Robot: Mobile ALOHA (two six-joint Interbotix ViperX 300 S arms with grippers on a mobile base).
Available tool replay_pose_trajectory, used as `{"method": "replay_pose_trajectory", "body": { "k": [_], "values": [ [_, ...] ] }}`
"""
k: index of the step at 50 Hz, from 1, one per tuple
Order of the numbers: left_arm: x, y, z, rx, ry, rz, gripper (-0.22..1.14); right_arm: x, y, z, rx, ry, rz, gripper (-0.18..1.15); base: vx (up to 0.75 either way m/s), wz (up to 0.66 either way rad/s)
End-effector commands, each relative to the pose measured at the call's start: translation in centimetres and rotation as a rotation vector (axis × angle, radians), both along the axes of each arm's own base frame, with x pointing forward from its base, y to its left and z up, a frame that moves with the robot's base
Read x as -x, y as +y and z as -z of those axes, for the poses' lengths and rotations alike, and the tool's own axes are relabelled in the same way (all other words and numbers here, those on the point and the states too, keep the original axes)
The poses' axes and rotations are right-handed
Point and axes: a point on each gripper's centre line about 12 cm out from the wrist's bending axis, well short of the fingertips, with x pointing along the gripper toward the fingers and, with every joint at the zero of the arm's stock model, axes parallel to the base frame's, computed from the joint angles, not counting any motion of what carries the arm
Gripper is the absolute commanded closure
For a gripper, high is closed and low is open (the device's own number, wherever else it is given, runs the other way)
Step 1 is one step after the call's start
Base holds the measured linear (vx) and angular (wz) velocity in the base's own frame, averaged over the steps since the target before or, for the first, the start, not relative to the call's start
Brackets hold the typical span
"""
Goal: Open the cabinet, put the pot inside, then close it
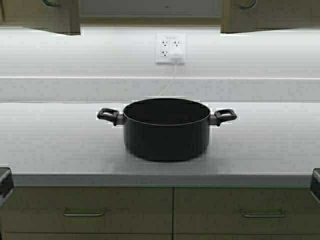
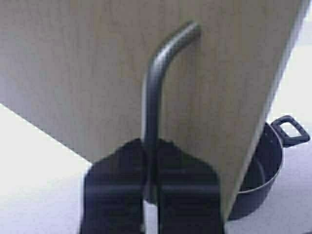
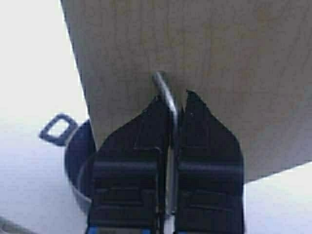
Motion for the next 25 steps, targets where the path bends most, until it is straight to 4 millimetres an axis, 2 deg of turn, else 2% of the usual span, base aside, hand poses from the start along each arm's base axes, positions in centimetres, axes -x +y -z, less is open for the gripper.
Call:
{"method": "replay_pose_trajectory", "body": {
  "k": [1,13,16,18,21,25],
  "values": [
    [-0.6,-0.2,-2.1,0.023,-0.040,-0.003,0.88,1.8,-0.3,-0.1,-0.009,0.045,-0.040,0.89,-0.05,0.03],
    [-1.1,-0.4,-2.5,0.027,-0.037,-0.003,0.88,2.7,-1.3,0.2,0.014,0.069,-0.039,0.89,-0.02,0.02],
    [-1.0,-0.4,-2.5,0.035,-0.037,-0.004,0.87,2.6,-1.2,0.2,0.006,0.079,-0.040,0.83,0.00,0.00],
    [-1.0,-0.4,-2.5,0.033,-0.039,-0.003,0.84,2.7,-1.2,0.4,0.007,0.091,-0.045,0.74,0.00,0.00],
    [-0.8,-0.4,-2.5,0.028,-0.036,0.004,0.75,2.9,-1.0,0.6,0.015,0.118,-0.067,0.49,0.00,0.00],
    [-0.5,-0.6,-2.4,0.026,-0.009,0.028,0.48,3.2,-0.9,0.5,0.016,0.137,-0.087,0.07,0.00,0.00]
  ]
}}
